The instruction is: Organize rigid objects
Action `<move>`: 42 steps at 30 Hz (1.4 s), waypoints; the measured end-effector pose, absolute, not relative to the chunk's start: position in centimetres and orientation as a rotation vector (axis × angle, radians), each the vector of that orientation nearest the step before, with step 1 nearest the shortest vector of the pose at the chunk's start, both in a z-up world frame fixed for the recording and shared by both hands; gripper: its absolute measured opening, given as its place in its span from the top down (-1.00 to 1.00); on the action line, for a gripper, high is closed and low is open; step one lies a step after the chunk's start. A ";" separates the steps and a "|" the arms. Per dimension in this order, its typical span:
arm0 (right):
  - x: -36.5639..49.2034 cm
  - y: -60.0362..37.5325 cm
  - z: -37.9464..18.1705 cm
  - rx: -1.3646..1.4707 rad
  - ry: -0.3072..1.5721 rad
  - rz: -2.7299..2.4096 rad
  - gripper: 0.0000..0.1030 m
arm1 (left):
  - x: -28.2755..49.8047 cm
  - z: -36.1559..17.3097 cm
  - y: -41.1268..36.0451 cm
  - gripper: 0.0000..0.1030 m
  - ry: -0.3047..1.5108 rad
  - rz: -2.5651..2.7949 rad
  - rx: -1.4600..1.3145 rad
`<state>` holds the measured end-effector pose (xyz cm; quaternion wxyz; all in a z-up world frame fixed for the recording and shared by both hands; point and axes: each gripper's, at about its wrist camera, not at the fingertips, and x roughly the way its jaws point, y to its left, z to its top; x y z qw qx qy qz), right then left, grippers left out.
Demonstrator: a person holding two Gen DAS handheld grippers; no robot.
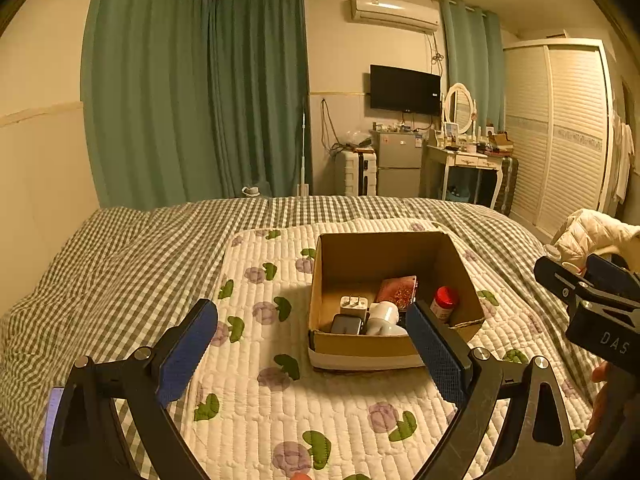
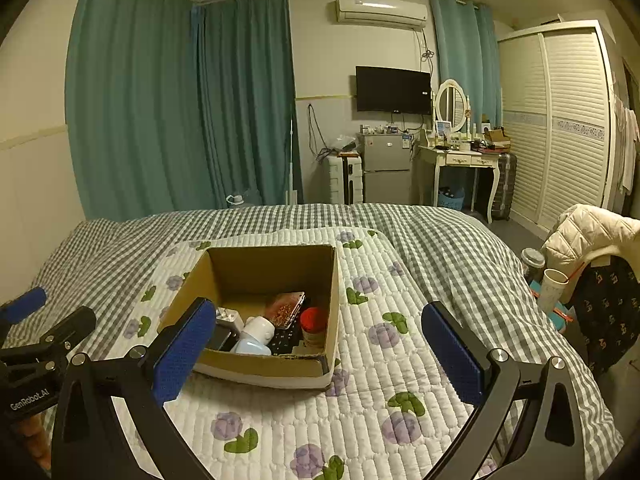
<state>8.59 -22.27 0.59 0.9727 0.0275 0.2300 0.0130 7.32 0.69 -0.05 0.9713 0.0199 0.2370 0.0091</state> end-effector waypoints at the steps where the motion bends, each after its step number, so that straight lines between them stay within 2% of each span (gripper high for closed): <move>1: 8.6 -22.2 0.5 0.053 0.466 0.025 -1.00 | 7.3 -0.1 0.7 -0.89 0.478 0.021 0.041; 42: 9.1 -21.5 -0.8 0.029 0.503 0.026 -1.00 | 7.6 -0.8 0.6 -0.89 0.499 0.011 0.048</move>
